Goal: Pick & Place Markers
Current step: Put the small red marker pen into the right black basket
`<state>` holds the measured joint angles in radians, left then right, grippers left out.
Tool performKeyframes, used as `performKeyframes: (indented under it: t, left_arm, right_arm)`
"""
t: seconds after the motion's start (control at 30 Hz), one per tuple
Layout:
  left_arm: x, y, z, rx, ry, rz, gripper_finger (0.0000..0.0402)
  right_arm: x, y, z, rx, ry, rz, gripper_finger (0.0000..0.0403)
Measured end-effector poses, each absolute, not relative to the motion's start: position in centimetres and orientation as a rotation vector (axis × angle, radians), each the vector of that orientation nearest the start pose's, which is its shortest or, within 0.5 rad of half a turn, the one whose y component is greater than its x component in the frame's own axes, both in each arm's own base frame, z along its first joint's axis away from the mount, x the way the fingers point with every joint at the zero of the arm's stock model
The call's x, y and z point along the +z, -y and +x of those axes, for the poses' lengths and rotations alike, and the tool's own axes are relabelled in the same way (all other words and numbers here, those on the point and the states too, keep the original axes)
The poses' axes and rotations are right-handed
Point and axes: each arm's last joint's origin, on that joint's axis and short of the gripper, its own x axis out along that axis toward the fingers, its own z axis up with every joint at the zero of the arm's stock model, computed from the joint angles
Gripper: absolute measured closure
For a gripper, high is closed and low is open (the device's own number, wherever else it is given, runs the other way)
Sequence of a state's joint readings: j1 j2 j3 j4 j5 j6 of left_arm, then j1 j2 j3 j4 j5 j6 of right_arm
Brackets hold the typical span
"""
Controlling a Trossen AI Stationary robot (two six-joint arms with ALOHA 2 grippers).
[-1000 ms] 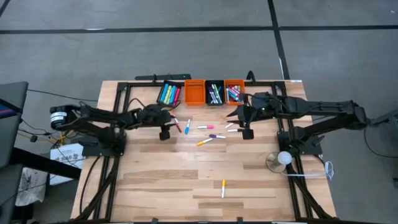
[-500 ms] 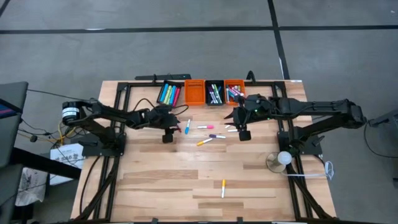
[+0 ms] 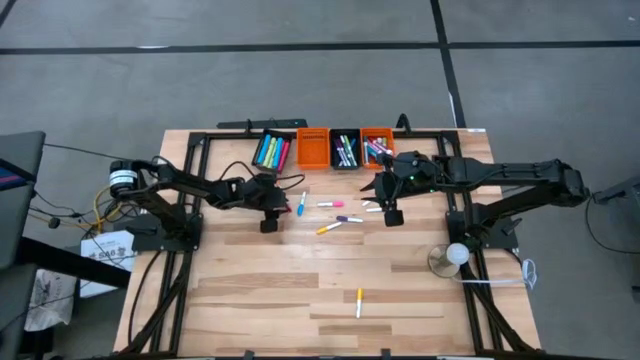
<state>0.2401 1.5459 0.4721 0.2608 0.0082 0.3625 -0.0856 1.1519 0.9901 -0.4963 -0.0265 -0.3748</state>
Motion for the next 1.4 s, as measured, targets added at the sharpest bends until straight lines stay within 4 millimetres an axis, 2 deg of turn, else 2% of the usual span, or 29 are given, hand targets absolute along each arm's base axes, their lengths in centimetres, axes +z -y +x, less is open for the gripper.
performKeyframes:
  t: [0.2,0.6,0.7,1.0,1.27,1.4]
  left_arm:
    - [10.7,-5.8,23.8,0.062,-0.893,0.220,0.0243]
    - [10.4,-5.7,23.5,0.078,-0.900,0.115,0.0247]
    - [10.4,-5.6,23.5,0.069,-0.900,0.112,0.0268]
    - [10.5,-5.6,23.7,0.042,-0.865,0.140,0.0374]
    - [11.3,-5.9,24.6,0.066,-0.737,0.190,0.0354]
    - [11.9,-5.8,25.1,0.073,-0.666,0.205,0.0366]
  right_arm:
    - [30.5,2.0,24.0,0.067,-0.659,-0.324,0.0313]
    - [30.5,2.0,24.0,0.067,-0.660,-0.323,0.0313]
    - [30.5,2.0,24.0,0.067,-0.660,-0.323,0.0313]
    - [30.5,2.0,24.0,0.065,-0.660,-0.310,0.0313]
    - [30.6,2.4,24.0,0.022,-0.659,-0.237,0.0313]
    - [30.6,2.5,23.9,0.016,-0.660,-0.233,0.0313]
